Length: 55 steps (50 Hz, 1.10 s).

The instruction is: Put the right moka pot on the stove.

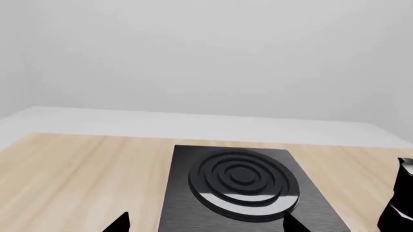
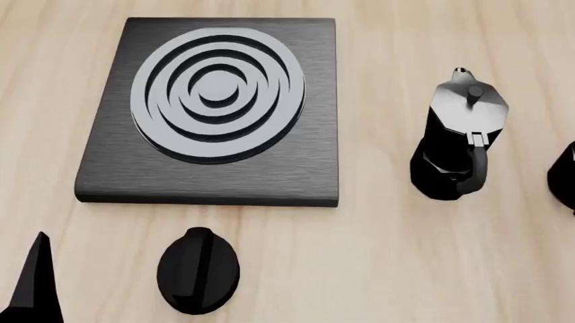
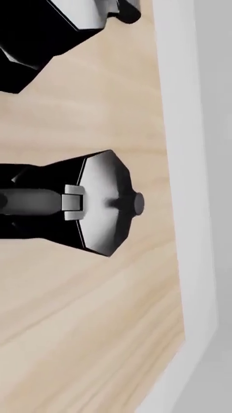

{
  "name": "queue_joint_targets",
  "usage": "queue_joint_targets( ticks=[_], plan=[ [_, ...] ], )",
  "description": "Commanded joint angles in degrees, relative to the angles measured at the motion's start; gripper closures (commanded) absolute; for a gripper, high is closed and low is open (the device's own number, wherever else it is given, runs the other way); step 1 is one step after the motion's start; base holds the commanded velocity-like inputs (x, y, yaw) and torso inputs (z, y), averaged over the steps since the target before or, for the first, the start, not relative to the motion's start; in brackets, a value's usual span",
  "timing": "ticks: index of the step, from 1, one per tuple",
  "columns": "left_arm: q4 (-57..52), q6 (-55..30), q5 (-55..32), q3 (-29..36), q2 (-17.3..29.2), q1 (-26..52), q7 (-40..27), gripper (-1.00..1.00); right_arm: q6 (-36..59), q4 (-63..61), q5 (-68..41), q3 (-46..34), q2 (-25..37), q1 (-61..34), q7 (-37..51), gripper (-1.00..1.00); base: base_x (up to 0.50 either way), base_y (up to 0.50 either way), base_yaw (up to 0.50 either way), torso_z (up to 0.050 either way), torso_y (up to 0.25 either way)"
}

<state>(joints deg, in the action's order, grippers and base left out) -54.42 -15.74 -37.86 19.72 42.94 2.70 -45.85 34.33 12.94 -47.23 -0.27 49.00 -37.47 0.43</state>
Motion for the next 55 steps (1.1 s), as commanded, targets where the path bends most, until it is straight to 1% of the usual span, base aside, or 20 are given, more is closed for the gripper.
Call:
queue_joint_targets(
  ticks=[1,21,26,29,36,40,41,43,51,55],
  plan=[
    [0.02,-0.09,-0.23,0.23,0.18,0.17,-0.16,-1.00,3.97,-9.89,-4.05,4.42,3.35,2.13,3.40,1.00,0.00,0.00,0.00,0.000,0.000],
    [0.36,0.42,-0.23,0.53,0.28,0.17,-0.17,-1.00,12.99,-25.00,-14.75,14.27,9.04,7.32,12.81,1.00,0.00,0.00,0.00,0.000,0.001],
    [0.37,0.35,-0.21,0.62,0.33,0.31,-0.23,-1.00,14.19,-27.18,-16.51,16.73,10.12,9.04,13.89,1.00,0.00,0.00,0.00,0.000,0.000],
    [0.63,0.57,-0.24,0.65,0.31,0.27,-0.07,-1.00,12.51,-30.22,-15.48,20.19,9.15,14.77,13.74,1.00,0.00,0.00,0.00,0.000,0.000],
    [0.60,0.49,-0.38,0.75,0.42,0.49,-0.14,-1.00,16.37,-36.52,-20.78,26.66,11.25,17.79,17.09,1.00,0.00,0.00,0.00,0.000,0.001],
    [0.83,0.43,-0.45,0.84,0.42,0.65,-0.13,-1.00,18.29,-38.64,-23.37,29.03,12.31,18.18,19.03,1.00,0.00,0.00,0.00,0.000,0.000],
    [-0.49,-1.75,-3.14,0.20,1.02,2.77,-1.57,-1.00,19.09,-39.07,-24.55,29.79,12.75,18.00,20.07,1.00,0.00,0.00,0.00,0.000,0.000],
    [-0.86,-2.44,-4.01,0.07,1.15,3.55,-2.07,-1.00,20.29,-39.95,-26.44,30.72,13.53,17.64,21.68,1.00,0.00,0.00,0.00,0.000,0.000],
    [-1.07,-2.47,-4.38,0.09,1.39,3.78,-2.32,-1.00,22.98,-41.84,-32.36,31.13,16.24,14.85,27.31,1.00,0.00,0.00,0.00,0.000,0.001],
    [-1.21,-2.53,-4.70,0.09,1.53,3.97,-2.46,-1.00,24.08,-42.63,-37.03,31.57,18.28,12.86,30.80,1.00,0.00,0.00,0.00,0.000,0.000]
  ],
)
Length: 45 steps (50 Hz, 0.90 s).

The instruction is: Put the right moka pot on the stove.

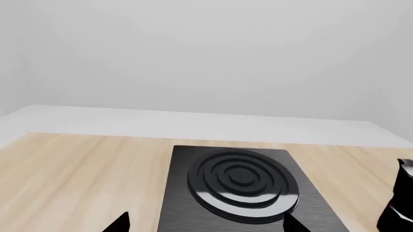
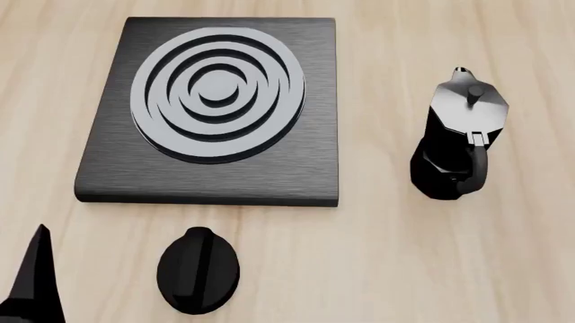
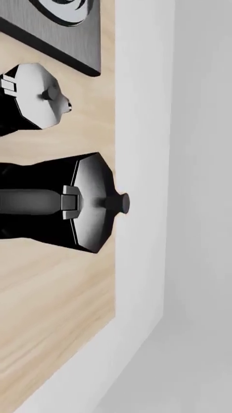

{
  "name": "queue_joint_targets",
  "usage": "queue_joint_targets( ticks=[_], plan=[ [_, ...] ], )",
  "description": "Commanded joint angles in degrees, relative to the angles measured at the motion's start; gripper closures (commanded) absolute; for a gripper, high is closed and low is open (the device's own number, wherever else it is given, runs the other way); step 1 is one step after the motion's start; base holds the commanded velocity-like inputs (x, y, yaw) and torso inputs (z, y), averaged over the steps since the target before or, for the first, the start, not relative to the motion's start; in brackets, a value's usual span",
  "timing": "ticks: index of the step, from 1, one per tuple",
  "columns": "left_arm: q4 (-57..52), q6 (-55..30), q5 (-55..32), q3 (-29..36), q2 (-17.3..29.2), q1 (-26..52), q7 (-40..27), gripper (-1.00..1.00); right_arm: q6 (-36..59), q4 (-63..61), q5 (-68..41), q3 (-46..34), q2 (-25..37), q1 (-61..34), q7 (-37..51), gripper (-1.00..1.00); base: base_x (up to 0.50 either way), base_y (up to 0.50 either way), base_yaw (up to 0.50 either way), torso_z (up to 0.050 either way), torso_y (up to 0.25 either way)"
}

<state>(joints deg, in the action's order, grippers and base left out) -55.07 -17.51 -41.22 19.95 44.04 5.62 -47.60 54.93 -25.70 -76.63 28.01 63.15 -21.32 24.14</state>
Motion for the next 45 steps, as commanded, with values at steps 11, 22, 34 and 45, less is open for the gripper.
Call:
queue_joint_targets(
  ticks=[11,22,34,45],
  plan=[
    [-0.40,-0.18,-0.91,0.19,0.49,0.86,-0.53,-1.00,-0.37,-3.30,-13.99,-9.52,10.51,-14.57,11.83,1.00,0.00,0.00,0.00,0.000,0.001],
    [-0.45,0.10,-0.94,0.27,0.75,0.86,-0.66,-1.00,4.71,1.34,-14.02,-31.64,6.75,-42.62,13.69,1.00,0.00,0.00,0.00,0.000,0.001],
    [-0.72,0.02,-1.44,0.43,1.08,1.18,-0.98,-1.00,10.60,5.28,-11.13,-39.10,0.69,-56.54,13.21,1.00,0.00,0.00,0.00,0.001,0.001],
    [-0.71,0.45,-1.33,0.66,1.27,1.09,-0.94,-1.00,11.64,8.79,-6.50,-44.15,-6.49,-63.51,11.01,1.00,0.00,0.00,0.00,0.000,0.001]
  ],
)
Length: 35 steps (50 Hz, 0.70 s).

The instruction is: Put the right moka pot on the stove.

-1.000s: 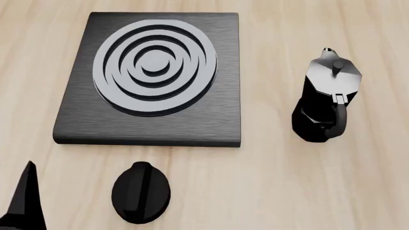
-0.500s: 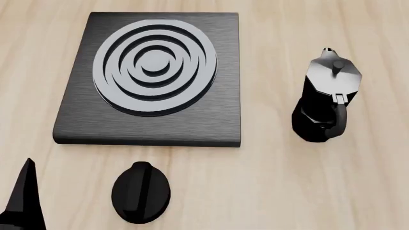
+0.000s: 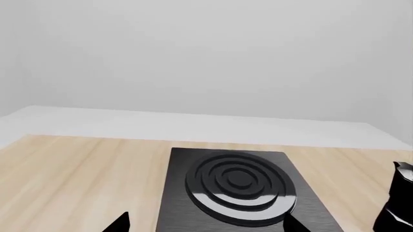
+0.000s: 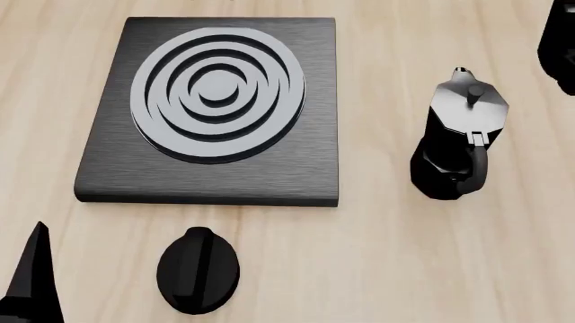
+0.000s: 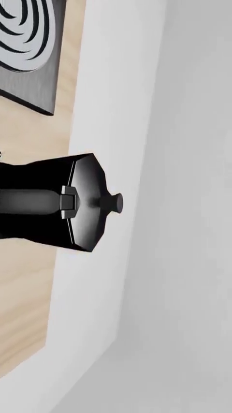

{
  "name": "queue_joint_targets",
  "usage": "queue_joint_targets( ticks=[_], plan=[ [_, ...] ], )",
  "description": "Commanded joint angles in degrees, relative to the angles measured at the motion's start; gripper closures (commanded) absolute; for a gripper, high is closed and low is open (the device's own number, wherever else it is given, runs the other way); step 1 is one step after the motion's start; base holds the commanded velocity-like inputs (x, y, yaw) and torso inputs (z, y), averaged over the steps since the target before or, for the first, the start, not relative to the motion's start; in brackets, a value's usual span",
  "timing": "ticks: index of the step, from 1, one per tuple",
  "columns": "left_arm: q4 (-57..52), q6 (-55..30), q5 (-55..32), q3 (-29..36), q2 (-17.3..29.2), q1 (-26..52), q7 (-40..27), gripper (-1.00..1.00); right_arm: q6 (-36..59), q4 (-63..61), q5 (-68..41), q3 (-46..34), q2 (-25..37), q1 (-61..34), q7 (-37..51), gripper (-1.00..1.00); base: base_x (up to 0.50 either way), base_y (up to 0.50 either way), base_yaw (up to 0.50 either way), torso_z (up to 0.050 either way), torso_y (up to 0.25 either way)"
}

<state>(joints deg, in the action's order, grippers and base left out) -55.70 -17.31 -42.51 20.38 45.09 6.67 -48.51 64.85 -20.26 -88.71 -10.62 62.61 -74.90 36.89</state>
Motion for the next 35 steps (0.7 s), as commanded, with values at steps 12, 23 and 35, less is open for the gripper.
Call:
queue_joint_targets(
  ticks=[12,23,35],
  plan=[
    [0.11,0.61,0.02,0.54,0.31,0.10,0.08,-1.00,0.12,7.75,11.66,-9.65,-11.85,-14.25,-6.27,1.00,0.00,0.00,0.00,0.000,0.002],
    [-0.01,0.76,-0.44,0.65,0.62,0.23,-0.01,-1.00,-1.35,11.35,15.16,-12.26,-16.38,-17.38,-8.84,1.00,0.00,0.00,0.00,0.000,0.001],
    [0.09,1.25,-0.17,0.80,0.74,0.15,-0.02,-1.00,-2.31,13.53,17.36,-14.36,-19.98,-19.62,-10.28,1.00,0.00,0.00,0.00,0.000,0.001]
  ],
)
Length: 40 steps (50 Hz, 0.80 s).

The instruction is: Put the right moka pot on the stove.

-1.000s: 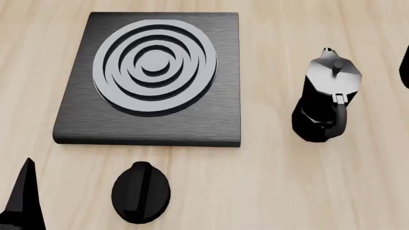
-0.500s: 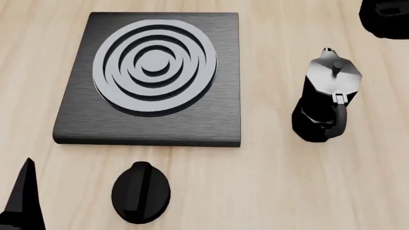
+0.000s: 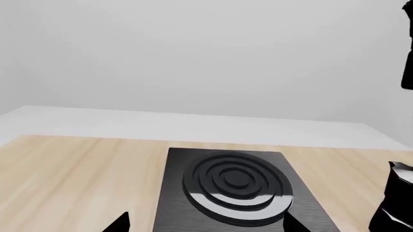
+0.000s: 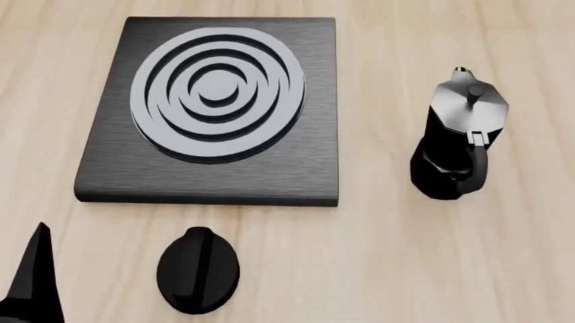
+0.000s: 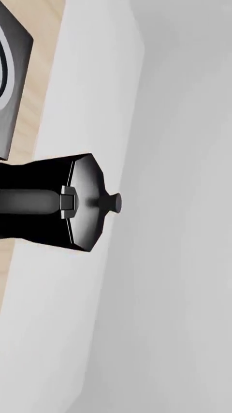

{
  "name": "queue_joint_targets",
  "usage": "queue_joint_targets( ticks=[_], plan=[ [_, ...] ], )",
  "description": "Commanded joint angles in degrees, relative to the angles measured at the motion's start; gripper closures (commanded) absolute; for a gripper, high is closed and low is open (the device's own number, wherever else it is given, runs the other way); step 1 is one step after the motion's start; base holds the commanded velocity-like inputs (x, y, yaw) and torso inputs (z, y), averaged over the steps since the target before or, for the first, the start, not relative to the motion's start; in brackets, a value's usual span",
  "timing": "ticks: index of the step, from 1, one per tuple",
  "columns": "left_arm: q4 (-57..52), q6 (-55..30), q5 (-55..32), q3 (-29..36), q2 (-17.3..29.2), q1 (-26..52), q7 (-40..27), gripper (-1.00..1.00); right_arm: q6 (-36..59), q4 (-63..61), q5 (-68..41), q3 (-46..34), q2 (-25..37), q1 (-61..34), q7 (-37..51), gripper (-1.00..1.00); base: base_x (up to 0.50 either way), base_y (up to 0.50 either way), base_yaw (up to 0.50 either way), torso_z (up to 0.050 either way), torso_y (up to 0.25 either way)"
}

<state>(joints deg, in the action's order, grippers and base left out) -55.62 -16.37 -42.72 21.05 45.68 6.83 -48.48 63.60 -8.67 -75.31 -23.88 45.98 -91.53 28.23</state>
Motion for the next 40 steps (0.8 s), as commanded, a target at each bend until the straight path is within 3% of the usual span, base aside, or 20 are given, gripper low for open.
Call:
queue_joint_targets(
  ticks=[1,15,19,40],
  plan=[
    [0.08,0.30,0.00,0.16,0.14,0.09,-0.02,-1.00,-1.08,2.00,4.16,-1.35,-3.57,-3.02,-1.72,1.00,0.00,0.00,0.00,0.000,0.000],
    [0.14,0.62,0.20,0.40,0.28,0.02,-0.28,-1.00,-4.35,3.67,7.83,-4.40,-7.07,-1.86,-4.76,1.00,0.00,0.00,0.00,0.001,0.001],
    [-0.13,0.36,-0.12,0.45,0.44,0.28,-0.55,-1.00,-3.30,7.34,8.50,-5.64,-9.24,-5.69,-6.56,1.00,0.00,0.00,0.00,0.000,0.000],
    [0.10,1.41,0.28,0.93,0.65,-0.04,-0.10,-1.00,-11.56,12.47,13.24,-8.97,-15.60,-1.06,-12.02,1.00,0.00,0.00,0.00,0.000,0.001]
  ],
)
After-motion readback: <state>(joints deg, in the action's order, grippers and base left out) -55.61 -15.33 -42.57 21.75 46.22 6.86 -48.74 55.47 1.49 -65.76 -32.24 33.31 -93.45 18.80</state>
